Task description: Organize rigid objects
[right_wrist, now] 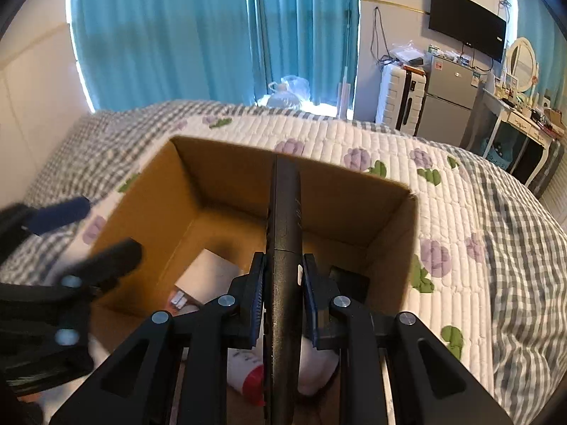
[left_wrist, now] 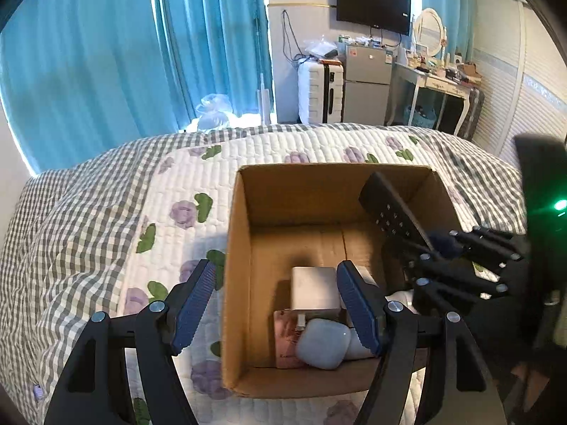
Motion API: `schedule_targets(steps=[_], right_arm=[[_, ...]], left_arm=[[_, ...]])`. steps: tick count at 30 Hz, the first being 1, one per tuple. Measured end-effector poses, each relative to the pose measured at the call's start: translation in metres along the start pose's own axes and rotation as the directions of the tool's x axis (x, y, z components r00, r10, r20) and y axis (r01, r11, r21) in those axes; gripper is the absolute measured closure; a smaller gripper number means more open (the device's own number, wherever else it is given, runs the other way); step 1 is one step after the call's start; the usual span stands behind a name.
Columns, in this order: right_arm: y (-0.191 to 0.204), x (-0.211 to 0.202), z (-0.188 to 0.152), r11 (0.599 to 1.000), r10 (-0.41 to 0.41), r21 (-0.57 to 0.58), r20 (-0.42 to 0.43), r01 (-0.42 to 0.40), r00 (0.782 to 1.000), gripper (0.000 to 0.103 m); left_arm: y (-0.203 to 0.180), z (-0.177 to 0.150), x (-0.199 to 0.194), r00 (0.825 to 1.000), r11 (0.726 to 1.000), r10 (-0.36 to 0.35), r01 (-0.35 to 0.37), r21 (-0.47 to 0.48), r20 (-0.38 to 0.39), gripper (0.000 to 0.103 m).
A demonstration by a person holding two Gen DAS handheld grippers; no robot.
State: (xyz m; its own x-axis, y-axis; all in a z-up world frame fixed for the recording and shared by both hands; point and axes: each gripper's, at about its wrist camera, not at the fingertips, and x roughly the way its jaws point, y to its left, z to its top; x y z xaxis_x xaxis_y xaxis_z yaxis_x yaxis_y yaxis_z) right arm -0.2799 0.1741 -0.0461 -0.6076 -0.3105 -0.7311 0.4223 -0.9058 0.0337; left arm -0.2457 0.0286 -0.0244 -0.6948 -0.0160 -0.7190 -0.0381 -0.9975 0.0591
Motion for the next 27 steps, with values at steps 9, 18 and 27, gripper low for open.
schedule_targets(steps=[9, 18, 27], right_arm=[[0.000, -0.045, 0.004, 0.998, -0.045, 0.040, 0.100, 0.042, 0.994, 0.065], [0.028, -0.185, 0.018, 0.991, -0.128, 0.011, 0.252, 0.130, 0.959, 0.063], [0.061, -0.311, -0.029, 0.993, -0.111, 0.012, 0.417, 0.116, 0.902, 0.061]], left_arm=[[0.006, 0.006, -0.044, 0.998, 1.000, 0.019, -0.017, -0.019, 0.067, 0.030], [0.005, 0.011, -0.161, 0.970, 1.000, 0.018, -0.016, -0.012, 0.240, 0.030], [0.010, -0.028, -0.262, 0.907, 1.000, 0.006, -0.005, -0.005, 0.422, 0.030]])
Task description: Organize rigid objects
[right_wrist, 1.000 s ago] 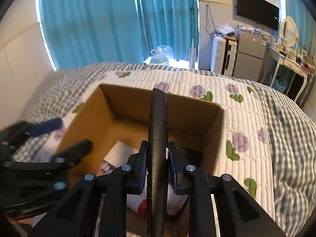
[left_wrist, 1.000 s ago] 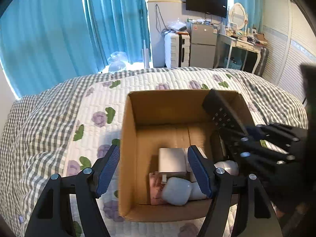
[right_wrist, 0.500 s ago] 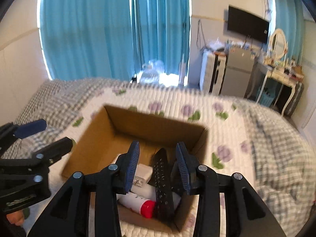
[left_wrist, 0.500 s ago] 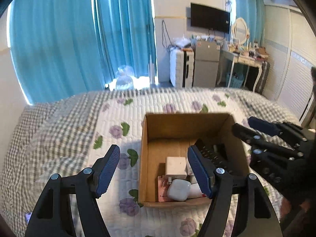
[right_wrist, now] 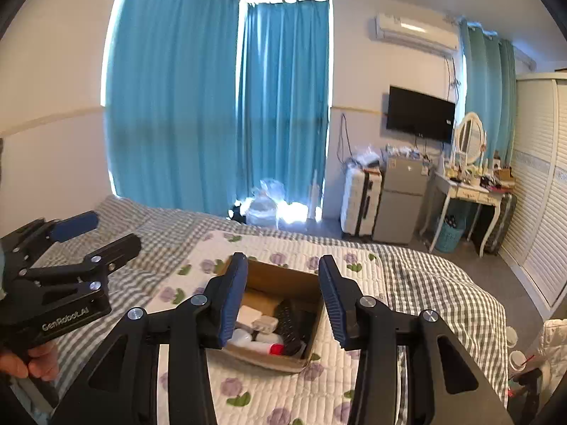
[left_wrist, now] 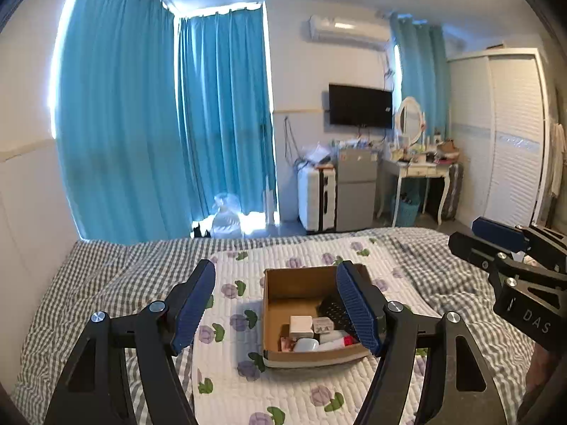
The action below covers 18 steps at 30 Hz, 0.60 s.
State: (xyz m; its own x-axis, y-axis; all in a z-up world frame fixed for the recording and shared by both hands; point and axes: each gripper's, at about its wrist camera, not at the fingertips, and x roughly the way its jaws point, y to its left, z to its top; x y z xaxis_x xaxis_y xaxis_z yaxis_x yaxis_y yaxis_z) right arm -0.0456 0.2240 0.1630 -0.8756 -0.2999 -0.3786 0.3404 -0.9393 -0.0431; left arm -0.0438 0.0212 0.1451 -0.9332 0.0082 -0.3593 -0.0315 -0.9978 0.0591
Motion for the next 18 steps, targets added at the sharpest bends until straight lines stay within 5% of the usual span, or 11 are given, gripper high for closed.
schedule_targets(steps=[6, 12, 16, 18], right_arm=[[0.012, -0.031, -0.030, 0.999, -0.021, 0.031, 0.067, 0.019, 0.998, 0.047], [0.002, 0.012, -0.083, 0.992, -0.075, 0.105, 0.082, 0.067, 0.994, 0.040], [-0.005, 0.045, -0.118, 0.984, -0.119, 0.140, 0.072, 0.109, 0.990, 0.032], [-0.006, 0.055, -0.135, 0.984, -0.128, 0.137, 0.095, 0.114, 0.987, 0.019]], left_arm=[[-0.001, -0.036, -0.014, 0.998, 0.999, -0.003, 0.006, -0.038, 0.064, 0.029], [0.000, -0.084, 0.031, 0.999, 0.998, 0.048, -0.048, -0.034, 0.018, 0.029], [0.002, -0.107, 0.051, 0.998, 0.997, 0.042, -0.039, -0.063, 0.056, 0.002], [0.001, -0.122, 0.056, 0.994, 0.997, 0.052, -0.046, -0.060, 0.100, 0.001]])
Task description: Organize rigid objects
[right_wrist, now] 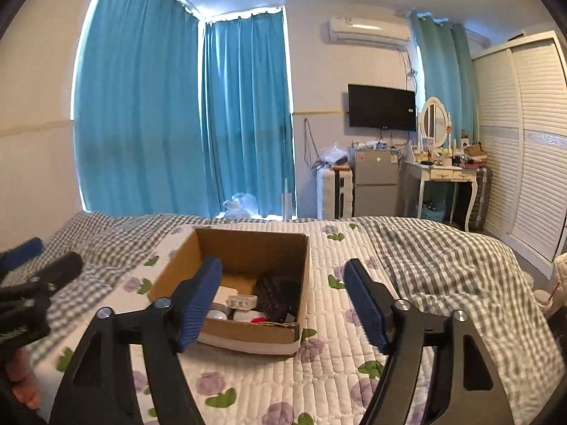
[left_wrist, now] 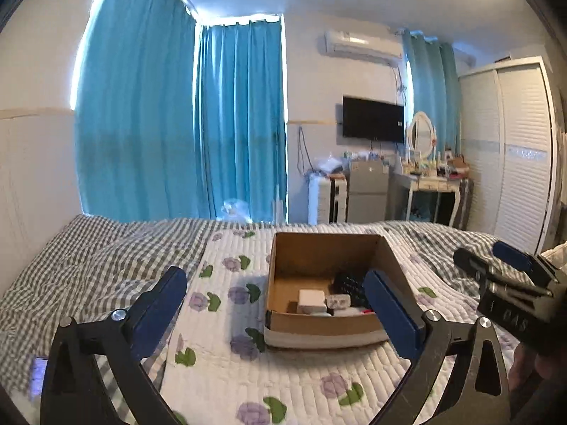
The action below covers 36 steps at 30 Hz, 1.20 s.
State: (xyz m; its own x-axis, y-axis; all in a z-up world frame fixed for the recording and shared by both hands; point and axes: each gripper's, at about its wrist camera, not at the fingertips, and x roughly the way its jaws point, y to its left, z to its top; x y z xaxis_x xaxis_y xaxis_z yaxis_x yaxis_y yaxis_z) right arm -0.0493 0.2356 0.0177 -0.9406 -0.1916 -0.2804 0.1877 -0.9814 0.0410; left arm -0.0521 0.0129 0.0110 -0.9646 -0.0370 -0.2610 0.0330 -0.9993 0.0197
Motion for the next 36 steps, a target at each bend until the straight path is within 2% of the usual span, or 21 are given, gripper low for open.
schedule_targets(steps=[2, 6, 9, 14, 28, 36], right_arm=[[0.001, 0.006, -0.015, 1.000, -0.011, -0.008, 0.010, 0.011, 1.000, 0.008], [0.004, 0.014, -0.037, 0.999, 0.000, -0.036, 0.000, 0.000, 1.000, 0.000], [0.009, 0.017, -0.045, 0.997, -0.018, -0.080, 0.006, 0.019, 1.000, 0.000], [0.006, 0.018, -0.047, 0.996, -0.028, -0.079, 0.017, 0.029, 0.999, 0.000], [0.002, 0.013, -0.050, 0.997, -0.035, -0.064, 0.029, 0.037, 0.999, 0.000], [0.004, 0.016, -0.052, 0.997, -0.031, -0.073, 0.013, 0.032, 0.999, 0.000]], left_arm=[[-0.003, -0.012, 0.004, 1.000, 1.000, 0.003, -0.003, 0.020, 0.001, 0.000], [-0.007, -0.031, 0.016, 0.999, 0.999, -0.004, 0.006, 0.051, -0.045, 0.000], [-0.008, -0.042, 0.013, 0.999, 0.997, -0.008, 0.011, 0.081, -0.042, 0.000], [-0.007, -0.049, 0.011, 0.999, 0.996, -0.011, 0.016, 0.087, -0.051, 0.000], [0.005, -0.048, 0.007, 0.996, 1.000, -0.010, 0.011, 0.014, -0.088, 0.000], [0.006, -0.049, 0.009, 0.996, 1.000, -0.007, 0.008, 0.008, -0.093, 0.000]])
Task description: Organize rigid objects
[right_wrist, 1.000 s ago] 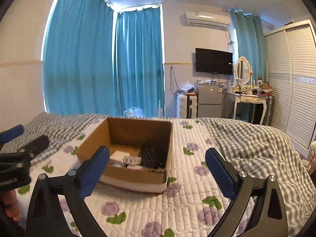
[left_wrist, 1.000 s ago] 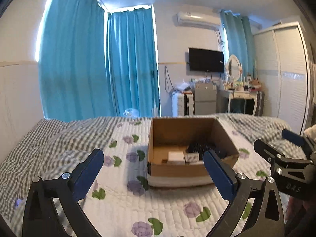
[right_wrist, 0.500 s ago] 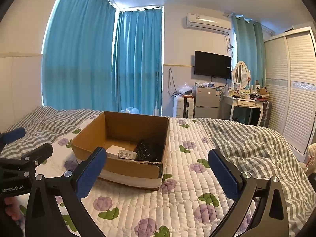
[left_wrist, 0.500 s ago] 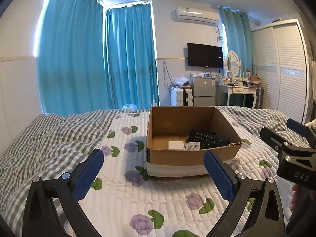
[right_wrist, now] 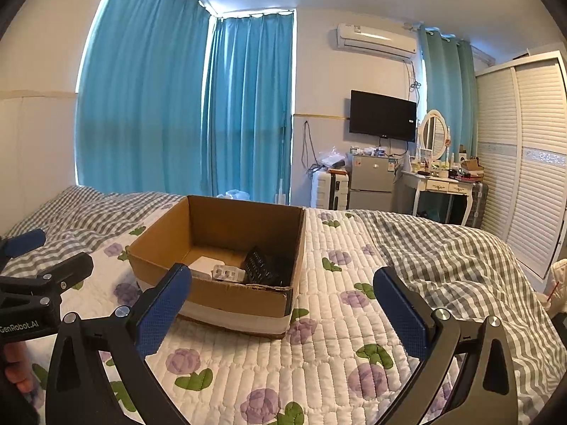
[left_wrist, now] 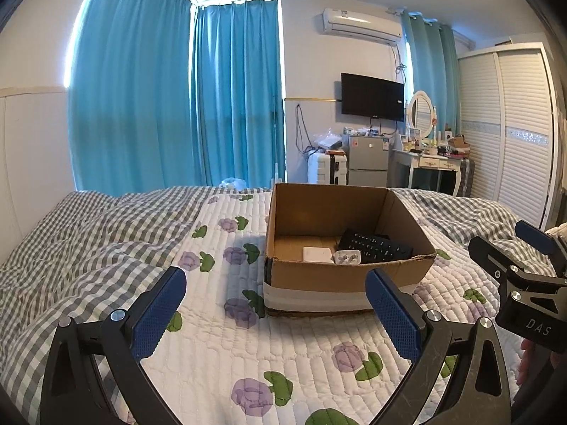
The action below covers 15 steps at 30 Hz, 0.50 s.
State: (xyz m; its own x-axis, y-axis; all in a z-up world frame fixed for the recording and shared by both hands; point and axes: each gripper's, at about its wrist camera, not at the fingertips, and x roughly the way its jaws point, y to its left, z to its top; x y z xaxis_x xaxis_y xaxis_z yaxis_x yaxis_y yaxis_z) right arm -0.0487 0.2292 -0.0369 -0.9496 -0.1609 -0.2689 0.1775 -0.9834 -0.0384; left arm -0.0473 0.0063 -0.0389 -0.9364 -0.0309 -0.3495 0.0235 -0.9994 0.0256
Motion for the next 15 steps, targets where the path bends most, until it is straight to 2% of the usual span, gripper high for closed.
schedule_targets(steps=[15], right_arm=[[0.0024, 0.0040, -0.0032, 1.000, -0.002, -0.007, -0.019, 0.002, 1.000, 0.000]], left_arm=[[-0.0005, 0.0003, -0.0023, 1.000, 1.000, -0.005, 0.005, 0.007, 0.009, 0.000]])
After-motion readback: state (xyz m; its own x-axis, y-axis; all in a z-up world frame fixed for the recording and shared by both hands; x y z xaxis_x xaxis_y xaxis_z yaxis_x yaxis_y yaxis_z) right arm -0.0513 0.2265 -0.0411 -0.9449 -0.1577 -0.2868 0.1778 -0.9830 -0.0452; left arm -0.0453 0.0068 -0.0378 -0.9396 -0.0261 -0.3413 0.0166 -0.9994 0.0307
